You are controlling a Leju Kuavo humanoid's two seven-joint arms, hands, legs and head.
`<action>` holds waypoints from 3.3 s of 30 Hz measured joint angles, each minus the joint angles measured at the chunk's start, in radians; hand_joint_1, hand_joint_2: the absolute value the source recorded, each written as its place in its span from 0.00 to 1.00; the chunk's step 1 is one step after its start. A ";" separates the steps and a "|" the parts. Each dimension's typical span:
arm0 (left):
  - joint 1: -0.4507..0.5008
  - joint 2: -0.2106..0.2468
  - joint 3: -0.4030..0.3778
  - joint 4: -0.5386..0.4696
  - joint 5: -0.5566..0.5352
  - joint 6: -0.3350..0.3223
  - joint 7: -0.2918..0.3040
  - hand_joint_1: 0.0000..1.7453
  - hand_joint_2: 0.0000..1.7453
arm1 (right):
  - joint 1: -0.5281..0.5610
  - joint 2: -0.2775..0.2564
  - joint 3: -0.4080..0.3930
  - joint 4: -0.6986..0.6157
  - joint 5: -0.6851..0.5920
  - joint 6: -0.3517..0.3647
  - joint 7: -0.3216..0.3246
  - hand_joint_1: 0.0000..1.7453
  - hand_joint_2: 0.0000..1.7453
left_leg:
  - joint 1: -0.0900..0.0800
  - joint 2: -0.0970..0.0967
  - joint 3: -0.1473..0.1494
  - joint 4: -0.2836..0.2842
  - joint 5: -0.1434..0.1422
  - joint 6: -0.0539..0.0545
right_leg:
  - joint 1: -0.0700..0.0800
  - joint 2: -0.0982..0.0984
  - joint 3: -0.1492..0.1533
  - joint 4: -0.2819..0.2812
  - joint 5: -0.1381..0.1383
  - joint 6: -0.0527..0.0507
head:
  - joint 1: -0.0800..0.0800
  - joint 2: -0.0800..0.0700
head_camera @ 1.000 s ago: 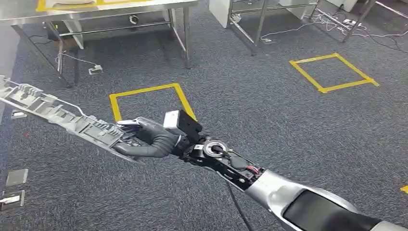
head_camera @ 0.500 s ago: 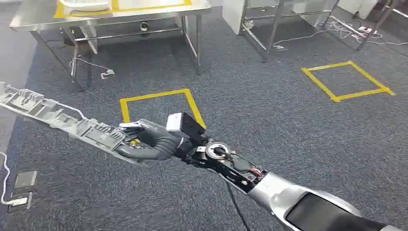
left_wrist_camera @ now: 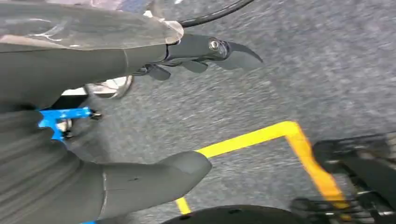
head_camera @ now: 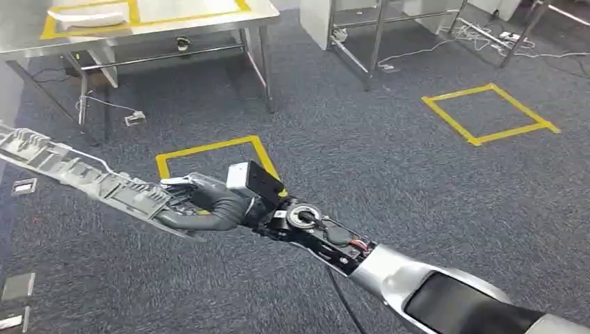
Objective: Take the parts from the cabinet and place them on the table.
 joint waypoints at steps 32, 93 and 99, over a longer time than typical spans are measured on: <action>-0.006 -0.011 0.000 0.000 0.000 0.002 0.001 0.00 1.00 | -0.002 -0.001 0.002 0.005 0.019 0.013 -0.007 1.00 1.00 | 0.021 0.025 0.022 -0.015 -0.036 -0.033 | 0.003 0.007 0.061 -0.066 -0.017 0.004 | 0.004 0.000; 0.000 0.003 0.000 0.000 0.018 0.014 -0.002 0.00 1.00 | -0.004 0.009 0.005 -0.002 0.015 0.010 -0.005 1.00 1.00 | 0.004 -0.011 0.106 -0.019 -0.073 0.039 | 0.006 0.003 -0.097 -0.021 0.104 0.004 | 0.017 0.000; -0.001 -0.002 0.000 0.000 0.021 0.011 0.001 0.00 1.00 | -0.009 0.009 -0.008 -0.002 0.001 -0.042 -0.023 1.00 1.00 | 0.019 -0.003 0.153 -0.083 -0.060 0.027 | 0.004 -0.002 -0.170 0.138 0.015 0.023 | 0.028 0.000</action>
